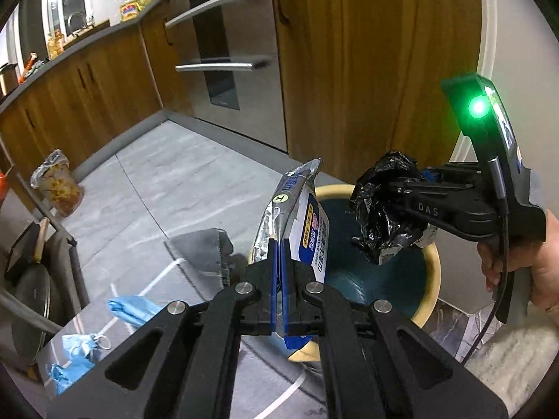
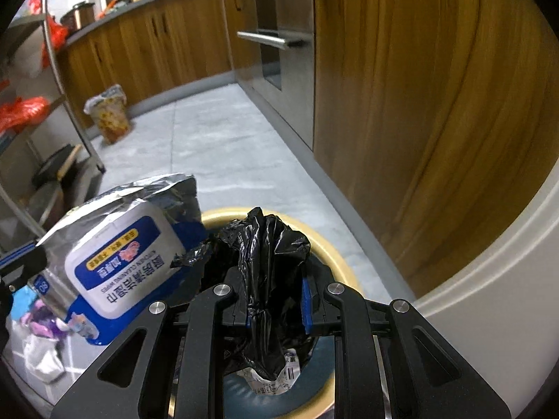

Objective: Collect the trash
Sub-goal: 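Drop the black bag into the bin with the right gripper while the left gripper drops the wipes packet, then move both grippers back over the stool toward the blue paper and floral cup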

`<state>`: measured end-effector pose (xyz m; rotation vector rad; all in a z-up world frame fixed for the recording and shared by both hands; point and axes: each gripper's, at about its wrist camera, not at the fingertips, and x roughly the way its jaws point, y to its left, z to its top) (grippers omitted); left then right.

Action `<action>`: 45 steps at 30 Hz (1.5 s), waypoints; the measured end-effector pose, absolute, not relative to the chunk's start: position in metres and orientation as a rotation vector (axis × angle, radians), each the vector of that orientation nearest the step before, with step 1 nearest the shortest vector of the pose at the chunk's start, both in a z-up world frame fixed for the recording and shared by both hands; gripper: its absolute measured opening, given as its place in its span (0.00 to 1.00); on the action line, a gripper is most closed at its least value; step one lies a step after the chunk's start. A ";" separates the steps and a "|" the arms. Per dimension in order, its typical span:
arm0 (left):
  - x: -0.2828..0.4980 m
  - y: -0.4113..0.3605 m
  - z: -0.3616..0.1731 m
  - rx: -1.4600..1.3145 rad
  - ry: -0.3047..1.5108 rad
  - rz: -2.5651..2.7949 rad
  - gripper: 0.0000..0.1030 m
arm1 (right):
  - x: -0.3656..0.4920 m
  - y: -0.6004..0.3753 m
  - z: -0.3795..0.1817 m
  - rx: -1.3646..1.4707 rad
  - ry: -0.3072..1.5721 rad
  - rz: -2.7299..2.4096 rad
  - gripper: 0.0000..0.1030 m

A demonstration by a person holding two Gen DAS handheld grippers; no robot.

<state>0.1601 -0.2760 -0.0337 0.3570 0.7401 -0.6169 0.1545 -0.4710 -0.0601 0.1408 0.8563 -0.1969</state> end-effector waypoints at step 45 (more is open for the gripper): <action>0.112 -0.151 -0.007 0.240 0.657 -0.428 0.90 | 0.124 -0.364 0.004 0.093 0.599 -0.048 0.93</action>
